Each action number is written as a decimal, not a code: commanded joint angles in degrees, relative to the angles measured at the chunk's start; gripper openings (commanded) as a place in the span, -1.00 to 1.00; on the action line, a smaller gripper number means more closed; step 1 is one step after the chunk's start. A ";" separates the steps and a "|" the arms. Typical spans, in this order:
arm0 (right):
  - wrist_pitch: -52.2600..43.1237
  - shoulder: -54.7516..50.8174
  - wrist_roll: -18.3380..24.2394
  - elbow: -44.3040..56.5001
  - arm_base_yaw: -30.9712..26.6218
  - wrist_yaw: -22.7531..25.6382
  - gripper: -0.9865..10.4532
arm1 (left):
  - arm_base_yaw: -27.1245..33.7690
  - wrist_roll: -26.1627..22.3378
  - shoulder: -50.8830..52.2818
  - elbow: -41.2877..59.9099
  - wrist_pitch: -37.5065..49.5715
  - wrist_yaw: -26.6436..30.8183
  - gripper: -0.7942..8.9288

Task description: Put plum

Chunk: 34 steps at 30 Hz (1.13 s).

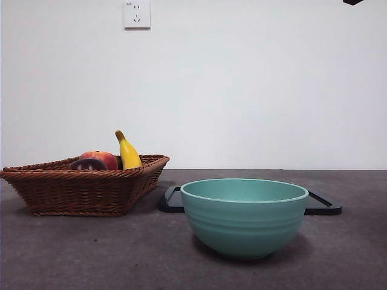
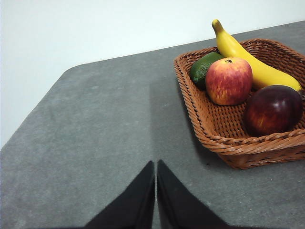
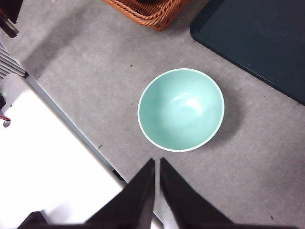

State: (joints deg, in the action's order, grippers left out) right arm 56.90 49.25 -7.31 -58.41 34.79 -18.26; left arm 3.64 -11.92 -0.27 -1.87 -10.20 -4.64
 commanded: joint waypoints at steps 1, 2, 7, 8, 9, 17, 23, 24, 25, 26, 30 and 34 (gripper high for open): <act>-0.33 0.44 0.48 -0.83 0.33 -0.13 -0.81 | 0.15 0.50 0.11 1.18 -0.48 -0.04 -0.82; -0.33 0.44 0.48 -0.83 0.33 -0.13 -0.81 | 0.15 0.50 0.11 1.18 -0.48 -0.04 -0.82; -1.25 0.22 1.53 -0.83 0.20 0.87 -0.81 | 0.15 0.50 0.11 1.18 -0.48 -0.04 -0.82; -1.68 -0.17 2.75 -0.83 -0.28 1.90 -0.81 | 0.15 0.50 0.11 1.18 -0.48 -0.02 -0.82; -2.54 -0.57 4.15 -0.81 -0.85 2.95 -0.81 | 0.15 0.50 0.11 1.18 -0.48 -0.04 -0.82; -23.06 -9.29 6.93 6.25 -15.61 4.63 -0.81 | 0.15 0.61 0.11 1.18 -0.48 -0.04 -0.82; -40.19 -24.02 8.07 23.47 -33.73 4.85 -0.81 | 0.15 0.61 0.11 1.18 -0.48 -0.04 -0.82; -43.28 -26.36 8.22 26.45 -35.76 5.18 -0.81 | 0.15 0.61 0.11 1.18 -0.48 -0.04 -0.82; -45.62 -28.06 8.24 28.68 -37.03 5.49 -0.81 | 0.15 0.61 0.11 1.18 -0.48 -0.02 -0.82; -48.11 -29.81 8.26 30.99 -38.21 6.19 -0.81 | 0.15 0.61 0.11 1.18 -0.48 -0.04 -0.82; -54.73 -35.26 8.22 38.71 -40.72 8.81 -0.81 | 0.15 0.61 0.11 1.18 -0.48 -0.04 -0.82; -58.64 -39.30 8.22 45.44 -41.05 11.61 -0.81 | 0.15 0.61 0.11 1.18 -0.48 -0.02 -0.82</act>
State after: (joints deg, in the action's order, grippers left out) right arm -0.69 10.39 0.25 -13.80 -6.13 -7.22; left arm 3.64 -11.84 -0.27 -1.87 -10.20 -4.64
